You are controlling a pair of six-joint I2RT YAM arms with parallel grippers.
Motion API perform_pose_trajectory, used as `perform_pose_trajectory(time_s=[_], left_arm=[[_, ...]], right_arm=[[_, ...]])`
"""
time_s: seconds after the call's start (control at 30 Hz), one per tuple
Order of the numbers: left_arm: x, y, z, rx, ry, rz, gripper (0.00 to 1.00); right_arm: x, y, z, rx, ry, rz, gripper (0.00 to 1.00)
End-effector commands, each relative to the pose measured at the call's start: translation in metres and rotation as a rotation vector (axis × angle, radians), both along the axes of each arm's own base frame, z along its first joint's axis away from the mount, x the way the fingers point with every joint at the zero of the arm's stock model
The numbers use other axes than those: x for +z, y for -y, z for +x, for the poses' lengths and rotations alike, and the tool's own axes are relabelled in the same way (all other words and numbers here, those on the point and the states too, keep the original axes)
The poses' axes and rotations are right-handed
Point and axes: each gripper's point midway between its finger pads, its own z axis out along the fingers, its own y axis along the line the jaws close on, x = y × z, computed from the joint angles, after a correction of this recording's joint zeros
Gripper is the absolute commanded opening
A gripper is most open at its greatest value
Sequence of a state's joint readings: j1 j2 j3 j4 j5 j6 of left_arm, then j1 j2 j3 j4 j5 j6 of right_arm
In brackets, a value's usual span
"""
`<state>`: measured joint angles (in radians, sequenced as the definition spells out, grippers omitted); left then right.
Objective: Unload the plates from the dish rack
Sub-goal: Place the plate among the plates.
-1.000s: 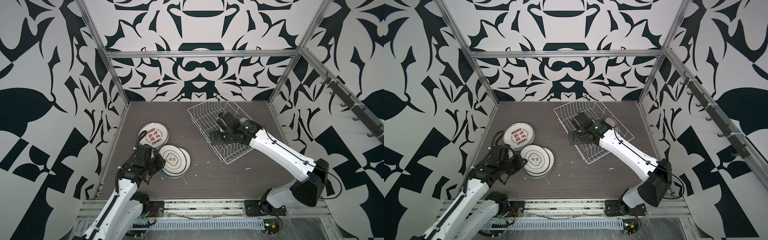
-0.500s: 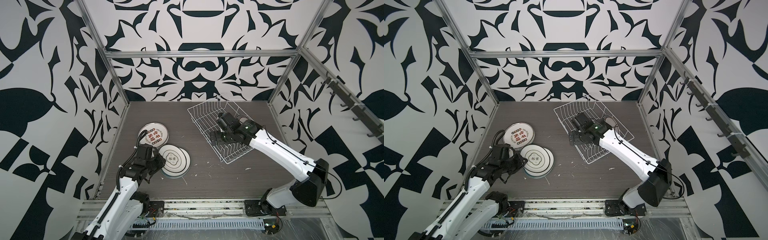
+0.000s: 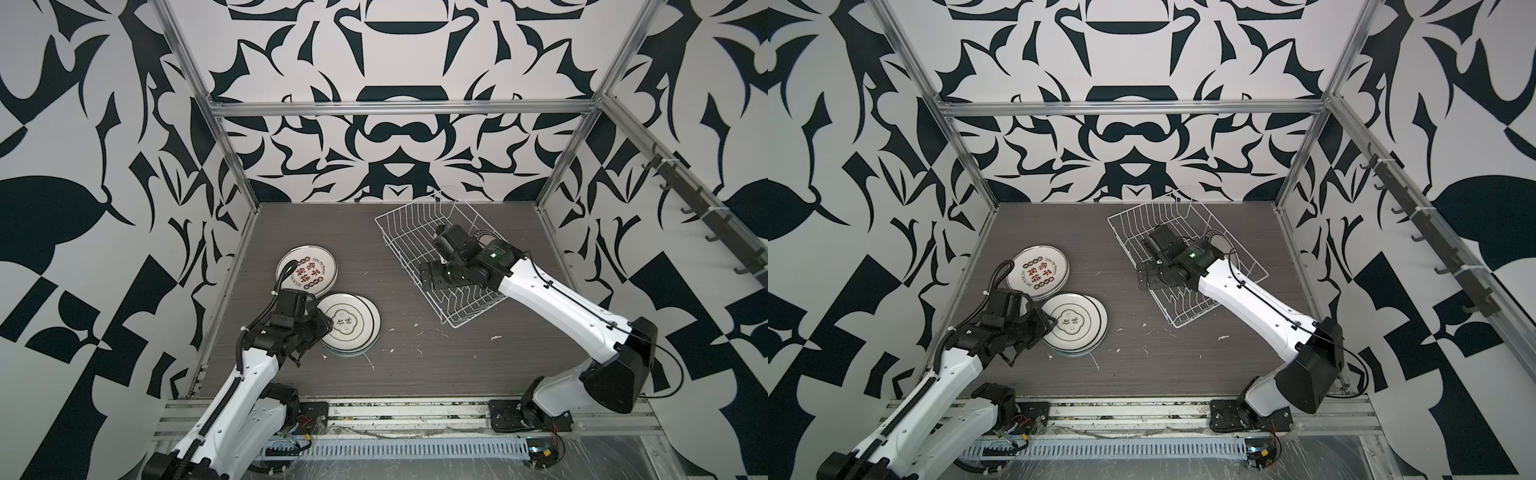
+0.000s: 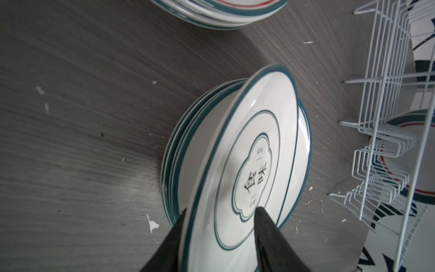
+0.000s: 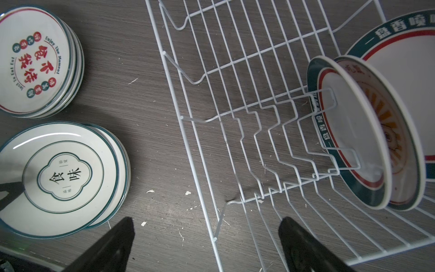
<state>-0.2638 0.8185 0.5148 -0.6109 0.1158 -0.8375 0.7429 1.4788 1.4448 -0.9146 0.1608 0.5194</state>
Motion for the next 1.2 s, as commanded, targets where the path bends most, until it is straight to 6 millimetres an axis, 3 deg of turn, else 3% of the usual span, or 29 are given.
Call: perform_pose_trajectory(time_s=[0.0,0.4,0.9,1.07,1.17], left_arm=[[0.004,-0.006,0.001,0.019,-0.009,0.031,0.48],[-0.009,-0.010,0.001,0.036,-0.085,0.068,0.57],[-0.005,-0.002,0.013,0.019,-0.062,0.042,0.64],[0.006,-0.002,0.014,0.013,-0.035,0.043,0.70],[0.020,-0.006,0.018,0.019,0.021,0.053,0.80]], right_arm=[[0.011,-0.005,0.007,0.006,0.036,0.021,1.00],[0.008,-0.002,0.005,0.009,0.034,0.013,1.00],[0.001,0.003,0.003,0.013,0.014,0.000,1.00],[-0.004,0.015,0.004,0.024,-0.007,-0.040,1.00],[-0.005,0.027,0.007,0.036,-0.020,-0.076,1.00]])
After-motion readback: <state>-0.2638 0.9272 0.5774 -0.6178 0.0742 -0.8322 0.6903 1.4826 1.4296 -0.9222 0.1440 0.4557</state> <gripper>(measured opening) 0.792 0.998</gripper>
